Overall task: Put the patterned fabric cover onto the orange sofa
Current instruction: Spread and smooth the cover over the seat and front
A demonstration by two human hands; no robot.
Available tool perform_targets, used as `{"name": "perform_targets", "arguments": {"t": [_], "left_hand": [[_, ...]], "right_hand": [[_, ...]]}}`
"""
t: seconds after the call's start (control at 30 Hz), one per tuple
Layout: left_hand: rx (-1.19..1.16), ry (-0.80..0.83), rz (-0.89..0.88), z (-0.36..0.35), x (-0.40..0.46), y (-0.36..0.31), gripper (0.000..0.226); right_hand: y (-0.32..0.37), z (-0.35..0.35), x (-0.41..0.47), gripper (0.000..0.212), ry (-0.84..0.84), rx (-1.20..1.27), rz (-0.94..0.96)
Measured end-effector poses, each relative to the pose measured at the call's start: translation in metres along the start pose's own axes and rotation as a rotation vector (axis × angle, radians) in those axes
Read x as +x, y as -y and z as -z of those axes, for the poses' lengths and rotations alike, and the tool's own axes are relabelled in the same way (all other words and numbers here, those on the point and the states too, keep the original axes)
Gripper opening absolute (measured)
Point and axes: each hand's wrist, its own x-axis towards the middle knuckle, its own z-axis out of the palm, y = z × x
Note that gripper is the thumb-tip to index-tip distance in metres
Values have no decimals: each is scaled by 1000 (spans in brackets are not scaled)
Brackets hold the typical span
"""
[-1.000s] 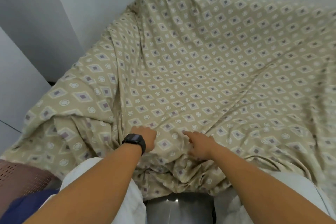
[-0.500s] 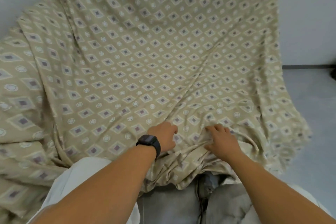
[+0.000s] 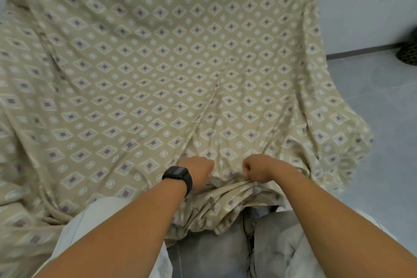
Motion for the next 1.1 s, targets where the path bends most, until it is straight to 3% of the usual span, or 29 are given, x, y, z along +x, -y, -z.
{"name": "perform_targets", "arguments": {"t": [0.07,0.13,0.2,0.37,0.4,0.5,0.6,0.67,0.8,0.87,0.93,1.0,1.03,1.1], "left_hand": [[-91,111,-96,3,-3,-8,17],[-100,122,-129,4,-4,-16,13],[-81,54,-124,3,-5,-21,7],[-39,-173,-112,-4,-1,-26,35],[-50,-202,-107,-6,-1,-24,41],[-84,-165,-54,-11,1,-19,57],[-80,-83,-5,-16,0,-18,69],[-81,-93,5,-19,3,-20,71],[-167,-119,10,-22,15,-29,80],[-178,-108,32,-18,24,-32,91],[-98,-53,27,-10,36,-40,99],[-35,-6,16,-1,51,-55,104],[-20,13,27,3,58,-62,107],[-8,40,76,5,70,-74,113]], "right_hand": [[-13,-3,-12,12,47,141,4],[-25,-5,-21,15,-20,214,-38],[-35,-5,-21,21,-200,318,-113],[-77,5,-16,10,-594,690,-345],[-87,6,-13,15,-669,798,-421],[-112,3,-9,69,-773,1102,-750],[-126,-6,0,91,-704,1364,-789],[-135,-10,6,82,-650,1409,-767],[-150,-10,3,17,-593,1434,-636],[-155,-3,-7,23,-712,1487,-656],[-159,4,-22,31,-1067,1405,-791],[-160,11,-39,24,-1316,1315,-739],[-159,12,-45,21,-1302,1279,-692],[-160,8,-45,27,-1103,1250,-682]]}}
